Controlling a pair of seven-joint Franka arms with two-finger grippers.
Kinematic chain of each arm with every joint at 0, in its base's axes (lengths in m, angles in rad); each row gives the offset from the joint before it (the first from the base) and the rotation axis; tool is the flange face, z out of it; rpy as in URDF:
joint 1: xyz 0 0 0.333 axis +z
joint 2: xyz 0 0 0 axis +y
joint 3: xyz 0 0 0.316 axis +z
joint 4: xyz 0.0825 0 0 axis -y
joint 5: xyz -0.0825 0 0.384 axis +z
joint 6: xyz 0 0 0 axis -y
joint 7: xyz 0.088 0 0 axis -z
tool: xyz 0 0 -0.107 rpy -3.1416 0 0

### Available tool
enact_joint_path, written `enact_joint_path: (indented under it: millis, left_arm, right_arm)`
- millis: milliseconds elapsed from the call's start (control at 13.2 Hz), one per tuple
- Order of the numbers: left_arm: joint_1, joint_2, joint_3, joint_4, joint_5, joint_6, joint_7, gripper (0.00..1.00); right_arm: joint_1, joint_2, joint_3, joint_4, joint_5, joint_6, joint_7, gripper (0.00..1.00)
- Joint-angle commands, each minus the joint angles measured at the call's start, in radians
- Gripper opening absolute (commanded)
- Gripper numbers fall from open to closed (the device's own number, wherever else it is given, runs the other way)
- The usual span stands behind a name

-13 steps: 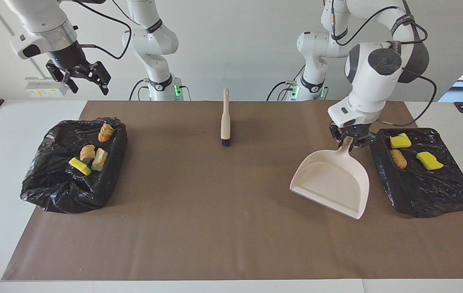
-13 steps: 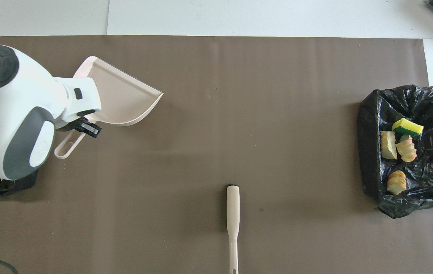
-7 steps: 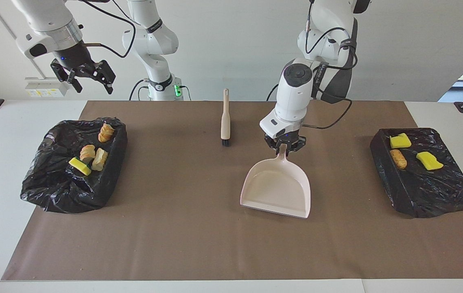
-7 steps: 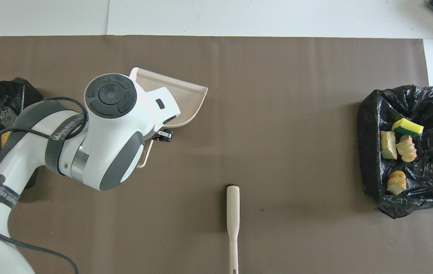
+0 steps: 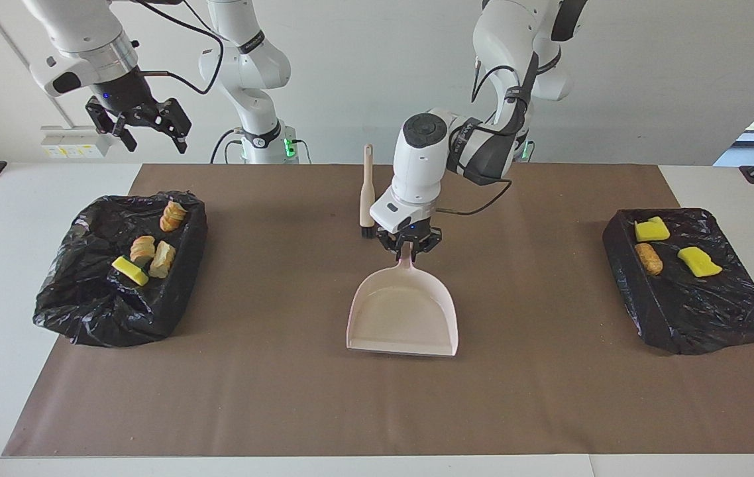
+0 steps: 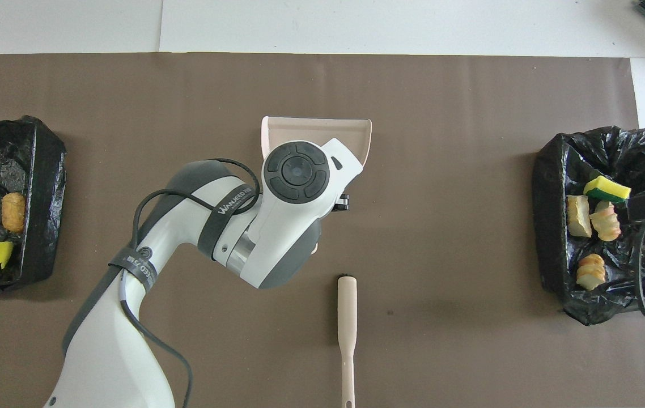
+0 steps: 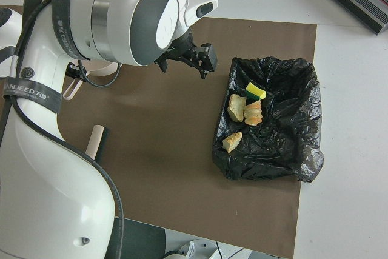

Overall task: Sweep and dump trash in bin
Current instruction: 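Bring the dustpan to the mat center and release it with the left gripper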

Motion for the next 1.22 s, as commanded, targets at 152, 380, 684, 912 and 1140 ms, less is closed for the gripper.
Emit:
enact_joint_path:
  millis: [152,380,684,912,1140]
  left_arm:
    - [-0.059,0.179,0.022,0.183,-0.019,0.001,-0.093,0.00]
    - [-0.064,0.178,0.021,0.177,-0.025,0.002,-0.094,0.06]
    - [-0.064,0.170,0.024,0.177,-0.008,-0.001,-0.094,0.85]
    - [-0.044,0.117,0.035,0.127,-0.008,-0.005,-0.042,1.00]
    - [0.006,-0.018,0.041,0.001,0.009,-0.007,0.042,1.00]
  right_arm:
    - [-0.006,-0.023,0.002,-0.025,-0.001,0.007,-0.026,1.00]
    - [-0.006,-0.023,0.002,-0.026,-0.001,0.007,-0.026,1.00]
    - [-0.006,-0.023,0.002,-0.025,-0.001,0.007,-0.026,1.00]
    - [-0.006,-0.023,0.002,-0.026,-0.001,0.007,-0.026,1.00]
    - [-0.006,-0.023,0.002,-0.025,-0.001,0.007,-0.026,1.00]
